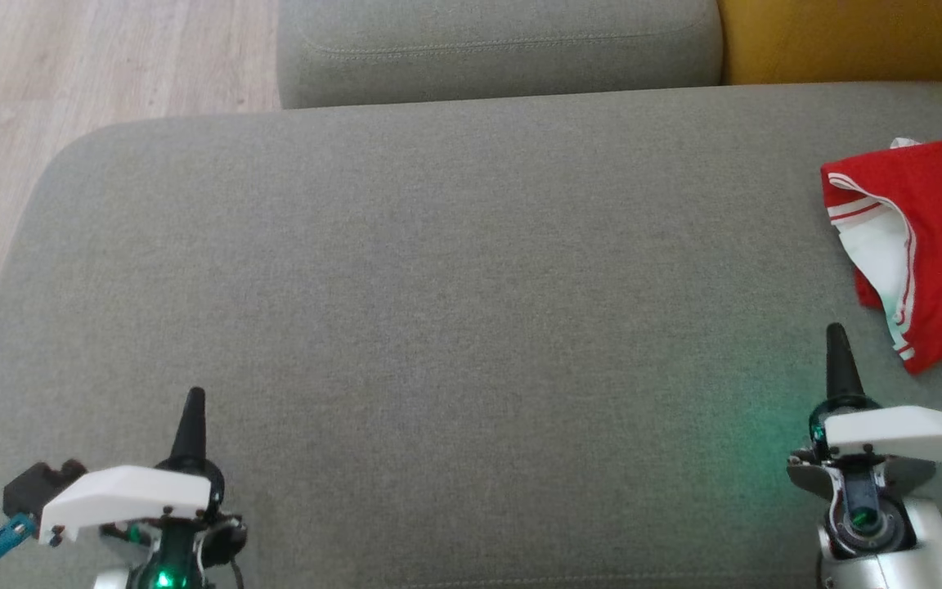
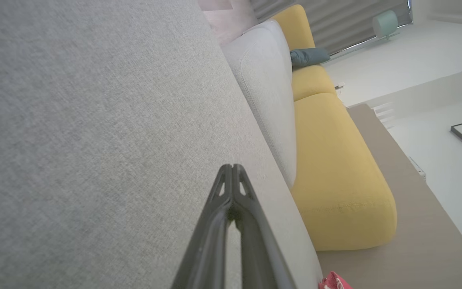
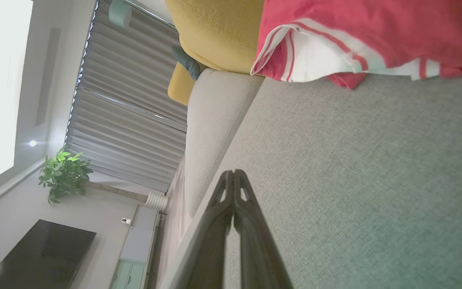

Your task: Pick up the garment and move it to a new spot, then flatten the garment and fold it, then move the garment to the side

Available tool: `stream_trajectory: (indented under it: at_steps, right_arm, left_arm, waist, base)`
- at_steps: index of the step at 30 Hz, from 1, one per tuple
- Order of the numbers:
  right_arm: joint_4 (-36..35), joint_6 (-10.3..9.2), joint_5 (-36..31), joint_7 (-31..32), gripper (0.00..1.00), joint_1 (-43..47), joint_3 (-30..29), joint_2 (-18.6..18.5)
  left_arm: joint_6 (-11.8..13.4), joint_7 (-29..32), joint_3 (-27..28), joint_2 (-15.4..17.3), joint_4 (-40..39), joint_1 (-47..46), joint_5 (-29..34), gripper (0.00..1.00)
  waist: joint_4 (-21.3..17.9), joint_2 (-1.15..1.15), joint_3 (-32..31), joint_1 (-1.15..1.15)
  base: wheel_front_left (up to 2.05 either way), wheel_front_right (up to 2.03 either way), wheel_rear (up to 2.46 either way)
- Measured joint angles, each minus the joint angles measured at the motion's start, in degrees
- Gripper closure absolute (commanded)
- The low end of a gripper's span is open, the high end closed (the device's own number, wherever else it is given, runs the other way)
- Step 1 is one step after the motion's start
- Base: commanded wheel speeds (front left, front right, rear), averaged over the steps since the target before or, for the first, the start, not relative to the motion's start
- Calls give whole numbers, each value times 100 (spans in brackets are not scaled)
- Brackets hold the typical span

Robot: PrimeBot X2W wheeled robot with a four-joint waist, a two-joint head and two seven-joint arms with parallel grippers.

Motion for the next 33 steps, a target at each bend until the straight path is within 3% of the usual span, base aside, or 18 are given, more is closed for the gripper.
stream_trajectory:
  at_steps: [33]
  right_arm:
    - [-633,0,2113,506,100,313,-254,1]
  left_arm:
    - [-352,520,254,2,-245,-12,-1995,100]
  waist:
    - [48,0,-115,0]
  base:
    - [0,0,0]
